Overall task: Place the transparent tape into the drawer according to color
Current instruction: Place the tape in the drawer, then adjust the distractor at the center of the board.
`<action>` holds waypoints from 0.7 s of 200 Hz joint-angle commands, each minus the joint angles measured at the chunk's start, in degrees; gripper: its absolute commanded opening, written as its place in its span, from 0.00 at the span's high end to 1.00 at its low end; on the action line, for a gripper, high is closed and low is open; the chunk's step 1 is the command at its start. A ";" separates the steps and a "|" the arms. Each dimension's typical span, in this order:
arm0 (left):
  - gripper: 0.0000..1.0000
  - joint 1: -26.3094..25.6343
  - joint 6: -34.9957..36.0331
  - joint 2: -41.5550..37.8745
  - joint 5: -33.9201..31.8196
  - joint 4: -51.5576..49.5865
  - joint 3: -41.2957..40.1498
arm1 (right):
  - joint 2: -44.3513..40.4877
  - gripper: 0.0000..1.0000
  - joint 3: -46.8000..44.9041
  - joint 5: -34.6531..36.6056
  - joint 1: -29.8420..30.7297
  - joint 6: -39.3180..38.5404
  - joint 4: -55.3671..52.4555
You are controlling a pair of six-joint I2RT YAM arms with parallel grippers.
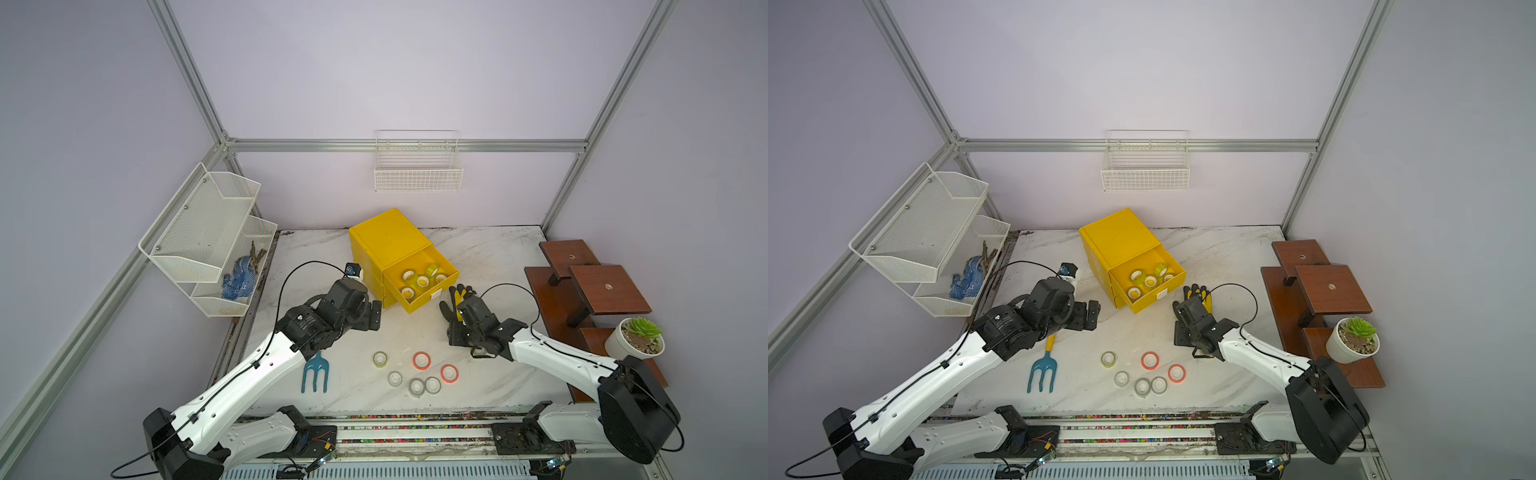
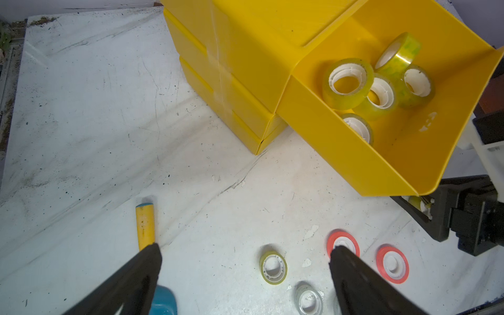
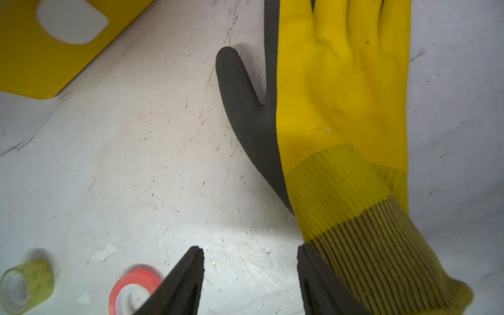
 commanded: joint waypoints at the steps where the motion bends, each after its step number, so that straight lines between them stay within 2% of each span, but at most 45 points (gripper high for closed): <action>1: 0.00 0.60 -1.47 -1.24 -1.16 1.27 -0.19 | 2.03 0.40 0.76 10.43 -0.87 2.26 -3.03; 25: 0.00 0.81 -1.56 -1.15 -0.51 1.34 -0.80 | 3.93 0.40 1.29 14.79 -3.56 4.21 -4.24; 59: 0.00 1.33 -2.12 -1.07 -0.42 1.36 -1.92 | 2.42 0.40 1.75 15.41 -6.95 4.71 -3.02; 84: 0.00 1.43 -2.79 -1.24 -0.28 1.53 -2.68 | -3.02 0.39 1.90 10.73 -6.57 2.91 -2.95; 113: 0.00 1.60 -2.97 -0.98 -0.18 1.66 -3.79 | -9.94 0.38 -2.38 1.02 -6.45 0.44 -2.00; 140: 0.00 1.77 -3.26 -0.90 -0.70 1.70 -4.20 | -10.98 0.38 -7.94 -3.92 -6.44 1.28 -1.25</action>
